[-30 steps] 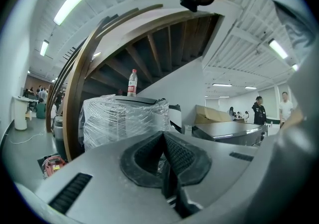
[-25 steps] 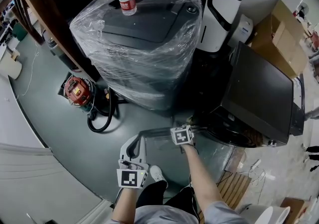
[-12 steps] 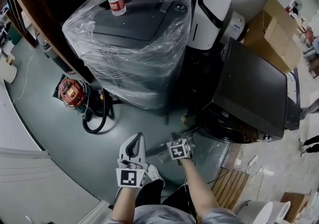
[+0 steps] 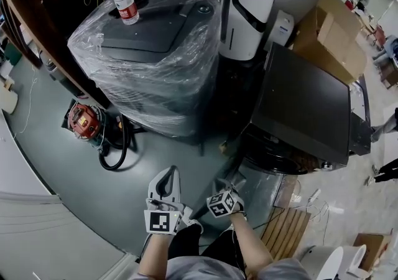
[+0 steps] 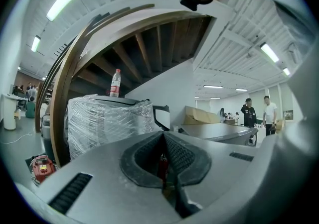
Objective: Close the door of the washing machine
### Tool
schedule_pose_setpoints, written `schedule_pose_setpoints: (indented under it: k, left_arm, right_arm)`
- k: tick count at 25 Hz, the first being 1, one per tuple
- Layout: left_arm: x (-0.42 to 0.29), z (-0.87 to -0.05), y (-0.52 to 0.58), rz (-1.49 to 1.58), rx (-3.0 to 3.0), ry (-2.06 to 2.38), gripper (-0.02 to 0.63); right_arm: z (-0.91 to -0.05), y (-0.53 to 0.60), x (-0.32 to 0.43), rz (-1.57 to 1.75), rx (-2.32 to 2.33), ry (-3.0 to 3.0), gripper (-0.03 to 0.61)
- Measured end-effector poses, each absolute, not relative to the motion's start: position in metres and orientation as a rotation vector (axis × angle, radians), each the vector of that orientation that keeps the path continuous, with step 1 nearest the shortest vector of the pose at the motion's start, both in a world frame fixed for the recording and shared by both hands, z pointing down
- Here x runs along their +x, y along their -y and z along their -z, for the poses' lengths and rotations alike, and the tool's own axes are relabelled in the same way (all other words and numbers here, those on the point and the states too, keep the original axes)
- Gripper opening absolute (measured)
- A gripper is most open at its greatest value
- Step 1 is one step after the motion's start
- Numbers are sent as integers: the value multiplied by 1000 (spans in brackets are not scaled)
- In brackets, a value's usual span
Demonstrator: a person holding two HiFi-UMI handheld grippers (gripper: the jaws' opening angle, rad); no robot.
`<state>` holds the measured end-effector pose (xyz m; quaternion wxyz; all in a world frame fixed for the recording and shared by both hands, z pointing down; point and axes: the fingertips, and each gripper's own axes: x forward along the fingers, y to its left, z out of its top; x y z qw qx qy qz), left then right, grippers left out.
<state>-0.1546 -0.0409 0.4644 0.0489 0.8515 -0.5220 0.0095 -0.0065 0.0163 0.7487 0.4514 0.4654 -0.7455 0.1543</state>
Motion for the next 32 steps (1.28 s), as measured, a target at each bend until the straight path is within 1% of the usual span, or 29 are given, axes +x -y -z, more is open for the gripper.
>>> schedule_pose_setpoints:
  k: [4, 20, 25, 32]
  left_arm:
    - [-124, -460, 36, -19, 2624, 1550, 1]
    - [26, -452, 6, -8, 2724, 1365, 0]
    - [51, -452, 0, -23, 2732, 1362, 1]
    - [67, -454, -3, -40, 2721, 1402, 0]
  right_arm:
    - [-748, -39, 18, -351, 1136, 1811, 8]
    - [-740, -100, 145, -464, 1259, 1728, 2]
    - [-742, -105, 190, -458, 1310, 1672, 2]
    - [-748, -96, 254, -435, 1396, 1598, 2]
